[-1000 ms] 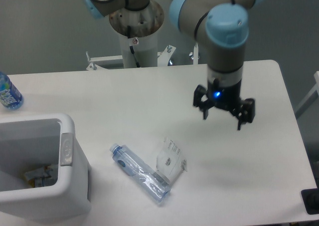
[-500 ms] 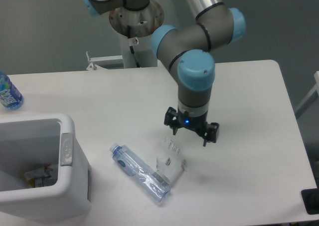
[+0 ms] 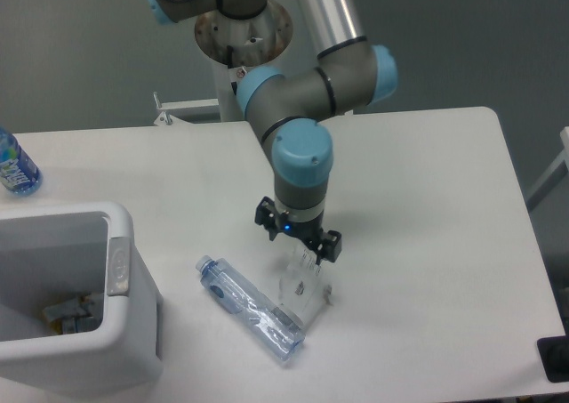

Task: Place the trash in the trash can
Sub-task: 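Move the open gripper over the crumpled clear plastic wrapper and lower, then close the gripper on the clear plastic wrapper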

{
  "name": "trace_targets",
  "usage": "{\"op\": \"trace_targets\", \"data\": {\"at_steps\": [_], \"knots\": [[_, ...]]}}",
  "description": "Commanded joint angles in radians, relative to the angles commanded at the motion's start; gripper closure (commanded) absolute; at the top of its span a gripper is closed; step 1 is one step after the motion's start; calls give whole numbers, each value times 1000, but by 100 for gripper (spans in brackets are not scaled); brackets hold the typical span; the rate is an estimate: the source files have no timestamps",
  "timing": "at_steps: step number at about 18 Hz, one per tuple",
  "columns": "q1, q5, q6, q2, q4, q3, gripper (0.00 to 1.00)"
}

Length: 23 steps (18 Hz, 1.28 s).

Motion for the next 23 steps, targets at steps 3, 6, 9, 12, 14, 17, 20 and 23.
{"op": "trace_targets", "data": {"at_steps": [3, 6, 9, 12, 14, 17, 20, 23], "knots": [[-5, 2, -41, -35, 23, 20, 0], [-5, 5, -51, -67, 45, 54, 0], [-5, 9, -64, -81, 63, 67, 20], [-3, 11, -66, -81, 63, 70, 62], [-2, 11, -64, -80, 63, 72, 89], [18, 11, -61, -77, 63, 75, 100], [40, 11, -52, -77, 60, 95, 100], [76, 6, -20, -68, 49, 110, 100]]}}
